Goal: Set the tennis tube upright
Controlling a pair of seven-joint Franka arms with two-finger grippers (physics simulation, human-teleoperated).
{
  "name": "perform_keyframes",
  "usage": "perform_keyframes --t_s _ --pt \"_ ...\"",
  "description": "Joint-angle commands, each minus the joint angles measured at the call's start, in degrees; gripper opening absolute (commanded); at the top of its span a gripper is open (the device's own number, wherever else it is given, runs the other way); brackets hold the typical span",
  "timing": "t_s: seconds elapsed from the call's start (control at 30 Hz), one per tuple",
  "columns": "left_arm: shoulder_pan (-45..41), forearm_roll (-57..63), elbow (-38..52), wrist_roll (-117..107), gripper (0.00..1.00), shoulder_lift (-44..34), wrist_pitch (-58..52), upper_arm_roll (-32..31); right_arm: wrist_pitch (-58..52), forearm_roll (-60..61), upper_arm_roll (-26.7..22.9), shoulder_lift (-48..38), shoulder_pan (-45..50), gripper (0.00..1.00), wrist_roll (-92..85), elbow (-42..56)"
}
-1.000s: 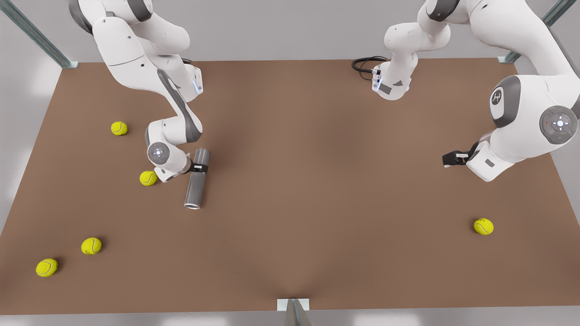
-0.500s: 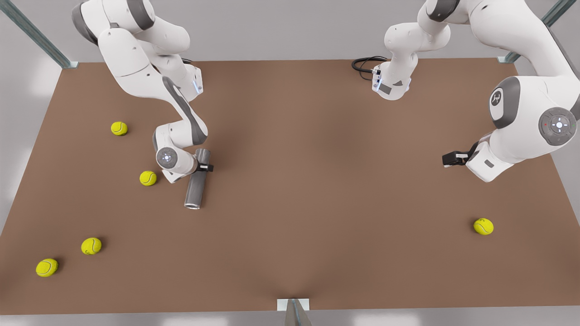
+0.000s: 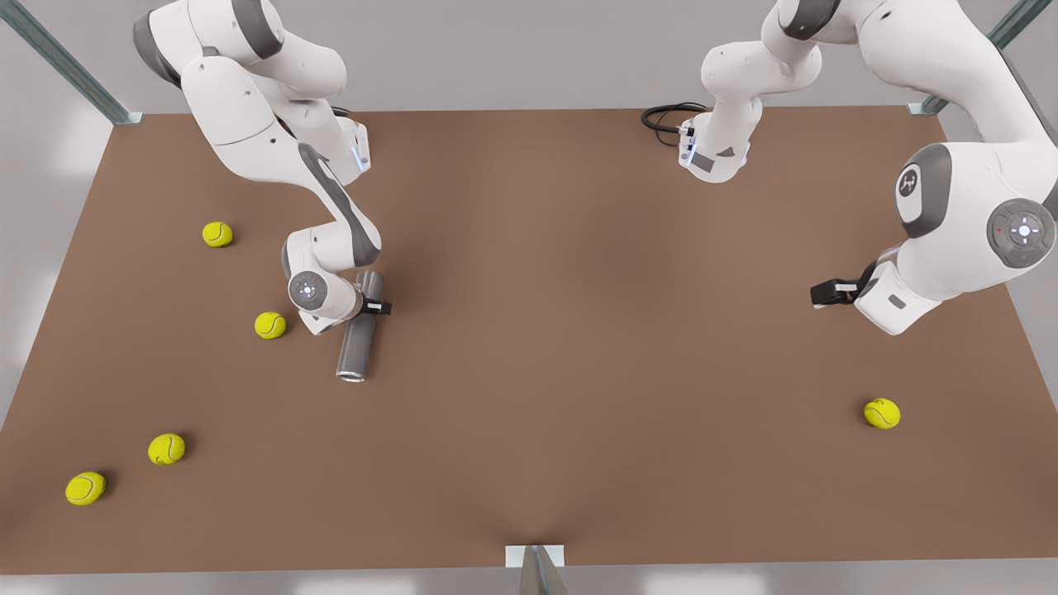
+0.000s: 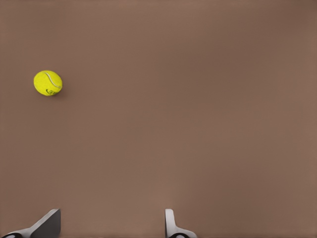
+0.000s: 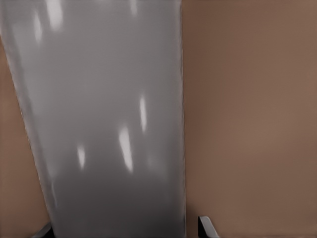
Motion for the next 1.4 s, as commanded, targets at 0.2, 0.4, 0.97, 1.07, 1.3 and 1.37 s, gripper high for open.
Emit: perform_keyframes --t_s 0.2,0.4,0.97,1.07,1.3,1.37 --pt "0.0 0.0 0.0 0.0 1.00 -0.2 0.0 0.0 0.0 0.0 0.0 0.0 0.0 0.75 0.0 0.0" --pt "0.3 0.1 -0.1 0.1 1.00 -0.2 0.0 0.0 -0.1 0.0 0.0 0.0 0.1 0.75 0.7 0.1" --pt "0.4 0.1 -0.1 0.1 1.00 -0.1 0.0 0.0 -11.1 -8.3 14.0 -0.9 3.7 0.76 -5.5 16.5" --pt "0.4 0.1 -0.1 0.1 1.00 -0.1 0.0 0.0 -11.2 -15.2 14.1 -0.2 12.2 0.76 -6.7 20.9" --pt "0.4 0.0 -0.1 0.1 1.00 -0.1 0.0 0.0 -19.9 -24.0 13.5 14.2 18.1 0.76 -22.6 42.3" --pt "0.4 0.0 -0.2 0.1 1.00 -0.1 0.0 0.0 -22.9 -24.2 13.3 18.8 19.9 0.76 -29.2 49.5"
